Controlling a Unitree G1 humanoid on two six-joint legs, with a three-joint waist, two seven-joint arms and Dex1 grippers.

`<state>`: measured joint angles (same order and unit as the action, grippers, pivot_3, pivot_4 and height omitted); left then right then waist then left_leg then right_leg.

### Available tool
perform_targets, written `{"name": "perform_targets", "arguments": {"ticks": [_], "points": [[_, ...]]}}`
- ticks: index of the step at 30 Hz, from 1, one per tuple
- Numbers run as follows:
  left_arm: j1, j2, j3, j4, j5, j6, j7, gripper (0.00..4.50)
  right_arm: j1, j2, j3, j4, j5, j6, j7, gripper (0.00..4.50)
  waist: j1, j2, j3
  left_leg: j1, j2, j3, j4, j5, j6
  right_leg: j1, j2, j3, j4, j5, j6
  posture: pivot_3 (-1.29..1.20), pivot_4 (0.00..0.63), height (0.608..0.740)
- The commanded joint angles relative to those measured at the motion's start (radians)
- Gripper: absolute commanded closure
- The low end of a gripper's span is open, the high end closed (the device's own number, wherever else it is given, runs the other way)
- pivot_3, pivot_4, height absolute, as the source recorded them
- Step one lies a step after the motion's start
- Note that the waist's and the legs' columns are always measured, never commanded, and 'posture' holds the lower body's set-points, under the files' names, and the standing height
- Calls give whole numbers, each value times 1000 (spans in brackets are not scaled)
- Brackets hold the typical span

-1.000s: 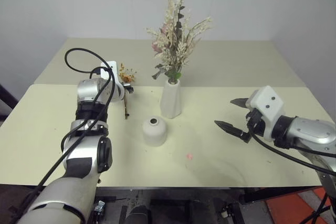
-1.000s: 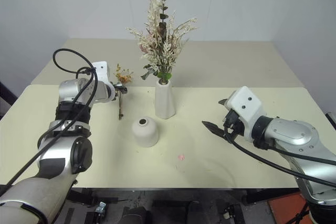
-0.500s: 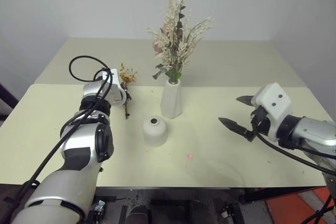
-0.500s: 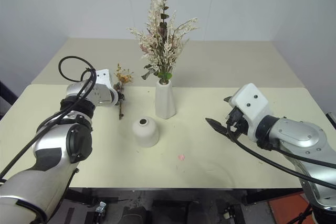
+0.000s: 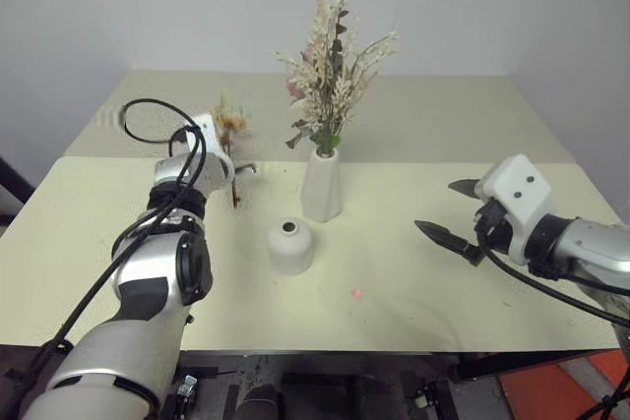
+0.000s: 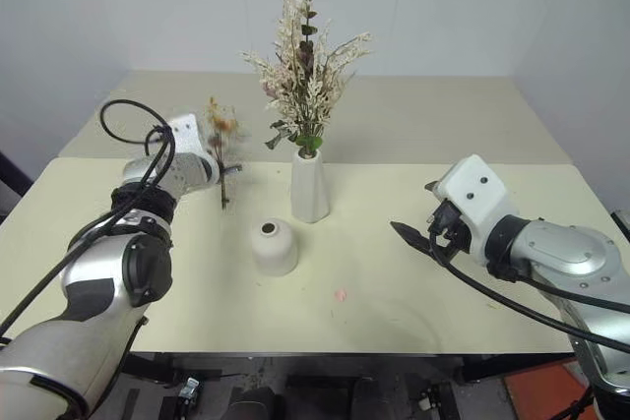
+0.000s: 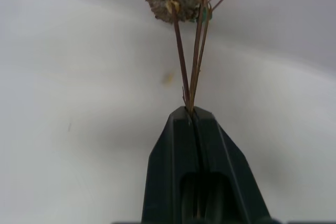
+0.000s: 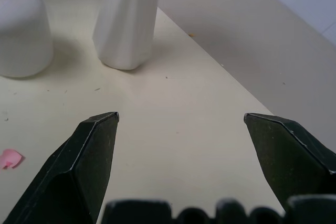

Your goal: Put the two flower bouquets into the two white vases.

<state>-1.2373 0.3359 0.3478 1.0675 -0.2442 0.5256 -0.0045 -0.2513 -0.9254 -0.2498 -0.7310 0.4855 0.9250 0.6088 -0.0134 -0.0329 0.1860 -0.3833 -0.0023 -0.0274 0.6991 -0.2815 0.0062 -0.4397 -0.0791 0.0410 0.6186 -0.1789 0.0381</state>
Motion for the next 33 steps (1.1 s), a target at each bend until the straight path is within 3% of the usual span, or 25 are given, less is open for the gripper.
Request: {"name": "perform_targets", "arguments": {"ticks": [1,3,7,12,16,26,33], "points": [[110,-1,61,-332,-119,-220,-204,4490,5,-22,-47,-19,4,-24,15,0,-5,0,0,0,0,1,-1,0,-1,-1,0,1,0,0,0,0,150,740],[207,-18,172,-567,-353,-139,-371,4490,13,-21,-53,-23,6,-31,22,0,-6,0,0,-1,0,1,-1,1,-2,-3,0,1,1,0,0,0,150,740],[447,-22,231,-942,-699,16,-658,4490,42,-9,-60,-32,18,-47,43,0,-7,1,0,-1,1,1,0,1,-1,-3,0,2,3,0,0,0,150,740],[539,-6,198,-1034,-862,135,-760,4490,65,10,-115,-46,108,-60,104,0,17,0,-1,4,1,0,4,1,-1,3,0,0,0,0,0,0,150,740],[520,4,133,-1009,-843,134,-820,4490,91,17,-151,-64,153,-102,142,0,19,-2,-2,16,2,-1,6,0,0,20,2,-2,-6,-1,1,0,150,740],[530,17,23,-952,-823,141,-990,4490,138,19,-188,-104,219,-112,127,0,-2,-3,-3,15,2,0,4,0,1,17,2,0,-7,0,0,0,150,740],[534,43,-34,-874,-722,107,-1045,4490,145,9,-166,-107,195,-119,103,0,1,-3,-3,15,2,0,4,0,1,17,2,0,-7,0,0,0,150,740]]}}
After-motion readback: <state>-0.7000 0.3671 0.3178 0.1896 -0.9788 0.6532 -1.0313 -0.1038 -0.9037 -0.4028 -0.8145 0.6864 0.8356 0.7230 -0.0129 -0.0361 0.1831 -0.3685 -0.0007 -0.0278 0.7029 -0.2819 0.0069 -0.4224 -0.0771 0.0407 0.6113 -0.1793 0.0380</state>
